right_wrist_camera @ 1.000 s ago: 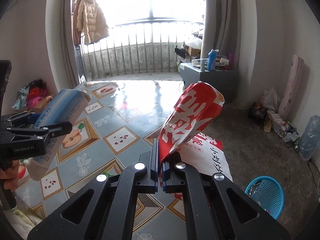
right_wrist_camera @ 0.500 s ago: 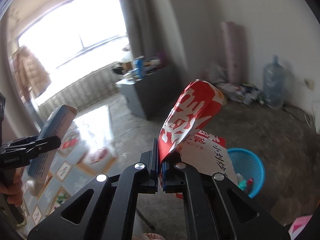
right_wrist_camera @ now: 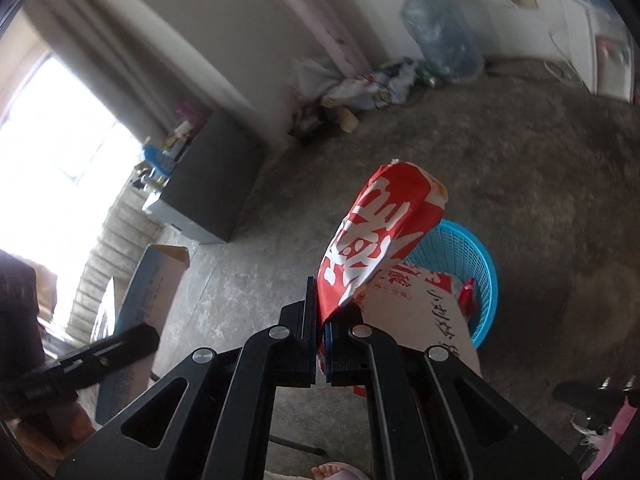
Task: Collect trash
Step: 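Lift the medicine box and snack bag and carry them over the wastebasket, then open both grippers to drop the box and snack bag into the wastebasket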
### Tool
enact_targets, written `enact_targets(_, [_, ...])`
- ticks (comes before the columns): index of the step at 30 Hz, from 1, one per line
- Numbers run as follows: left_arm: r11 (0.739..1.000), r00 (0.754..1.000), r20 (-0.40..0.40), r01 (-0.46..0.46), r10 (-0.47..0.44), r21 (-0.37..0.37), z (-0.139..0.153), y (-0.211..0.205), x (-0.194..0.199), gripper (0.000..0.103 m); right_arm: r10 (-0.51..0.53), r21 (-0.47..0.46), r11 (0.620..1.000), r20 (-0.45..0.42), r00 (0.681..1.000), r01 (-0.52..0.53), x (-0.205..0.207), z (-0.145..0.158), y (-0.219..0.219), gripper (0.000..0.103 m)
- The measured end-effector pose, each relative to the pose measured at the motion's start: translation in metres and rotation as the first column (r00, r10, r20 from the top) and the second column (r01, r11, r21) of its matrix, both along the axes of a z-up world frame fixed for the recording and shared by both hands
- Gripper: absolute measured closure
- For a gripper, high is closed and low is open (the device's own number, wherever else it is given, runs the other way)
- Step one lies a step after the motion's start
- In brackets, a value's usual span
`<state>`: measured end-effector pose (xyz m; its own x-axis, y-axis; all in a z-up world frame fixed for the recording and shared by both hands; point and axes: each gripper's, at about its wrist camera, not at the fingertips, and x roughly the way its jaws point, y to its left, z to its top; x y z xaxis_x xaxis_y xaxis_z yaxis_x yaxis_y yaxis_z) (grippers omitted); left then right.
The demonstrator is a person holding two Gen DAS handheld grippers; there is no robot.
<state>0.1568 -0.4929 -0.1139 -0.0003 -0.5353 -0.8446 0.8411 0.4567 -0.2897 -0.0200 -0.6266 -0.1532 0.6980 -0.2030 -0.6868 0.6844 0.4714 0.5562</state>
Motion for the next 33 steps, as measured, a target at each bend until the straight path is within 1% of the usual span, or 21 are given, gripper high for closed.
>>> enact_targets(3, [1.000,0.999,-0.031,0.007,-0.007,0.009,-0.025,-0.030,0.004,0.036,-0.028,0.070,0.997,0.021,0.999,0.027,0.007,-0.024,-0.027,0.099])
enact_targets(4, [1.000,0.999,-0.035,0.003,-0.002,0.010,-0.034,-0.038,0.004,0.036,-0.034,0.096,0.995,0.031,0.999,0.030,0.012,-0.031,-0.035,0.097])
enact_targets(5, [1.000,0.999,-0.035,-0.004,0.005,0.012,-0.041,-0.043,0.004,0.035,-0.031,0.137,0.990,0.041,0.999,0.025,0.017,-0.045,-0.046,0.097])
enact_targets(6, [1.000,0.999,-0.038,-0.011,0.011,0.017,-0.050,-0.051,0.007,0.032,-0.023,0.175,0.985,0.038,0.999,0.016,0.026,-0.058,-0.054,0.097])
enact_targets(7, [0.999,0.998,-0.052,-0.018,0.020,0.033,-0.061,-0.058,0.010,0.025,-0.026,0.218,0.976,0.030,0.999,0.019,0.027,-0.074,-0.062,0.090])
enact_targets(8, [0.998,0.996,-0.080,-0.028,0.032,0.054,-0.073,-0.065,0.014,0.024,-0.047,0.270,0.962,0.018,0.999,0.040,0.029,-0.094,-0.072,0.071])
enact_targets(9, [0.997,0.993,-0.107,-0.035,0.042,0.068,-0.080,-0.070,0.018,0.024,-0.067,0.300,0.952,0.004,0.998,0.062,0.027,-0.108,-0.072,0.060])
enact_targets(10, [0.996,0.990,-0.127,-0.046,0.056,0.081,-0.086,-0.069,0.022,0.024,-0.096,0.311,0.945,-0.024,0.995,0.099,0.024,-0.119,-0.074,0.056])
enact_targets(11, [0.994,0.988,-0.136,-0.060,0.072,0.088,-0.089,-0.068,0.023,0.024,-0.137,0.308,0.940,-0.055,0.989,0.147,0.019,-0.129,-0.075,0.056])
enact_targets(12, [0.995,0.987,-0.147,-0.061,0.071,0.077,-0.089,-0.067,0.023,0.024,-0.158,0.313,0.935,-0.056,0.986,0.168,0.013,-0.134,-0.075,0.056])
enact_targets(14, [0.998,0.987,-0.154,-0.047,0.054,0.047,-0.084,-0.065,0.021,0.024,-0.186,0.325,0.927,-0.031,0.982,0.185,0.004,-0.140,-0.071,0.056])
enact_targets(17, [0.999,0.990,-0.137,-0.037,0.038,0.007,-0.069,-0.058,0.021,0.024,-0.198,0.287,0.937,-0.037,0.980,0.200,-0.002,-0.135,-0.067,0.056])
enact_targets(20, [0.998,0.990,-0.133,-0.049,0.043,-0.042,-0.048,-0.046,0.023,0.024,-0.218,0.252,0.942,-0.047,0.975,0.223,-0.009,-0.125,-0.067,0.056])
enact_targets(23, [0.995,0.994,-0.103,-0.047,0.037,-0.089,-0.022,-0.034,0.020,0.024,-0.228,0.205,0.951,-0.041,0.973,0.232,-0.014,-0.107,-0.062,0.056])
enact_targets(25, [0.992,0.996,-0.086,-0.047,0.037,-0.119,-0.004,-0.024,0.019,0.024,-0.212,0.168,0.962,-0.033,0.977,0.215,-0.017,-0.090,-0.052,0.055])
enact_targets(28, [0.985,0.996,-0.074,-0.054,0.043,-0.165,0.023,0.004,0.016,0.024,-0.176,0.121,0.977,-0.016,0.984,0.177,-0.010,-0.066,-0.039,0.052])
enact_targets(31, [0.975,0.997,-0.048,-0.073,0.065,-0.210,0.049,0.043,0.013,0.024,-0.130,0.080,0.988,-0.013,0.991,0.131,-0.003,-0.044,-0.021,0.051])
enact_targets(33, [0.966,0.995,-0.005,-0.099,0.101,-0.240,0.067,0.079,0.011,0.021,-0.091,0.066,0.994,-0.006,0.996,0.091,0.001,-0.030,-0.005,0.050])
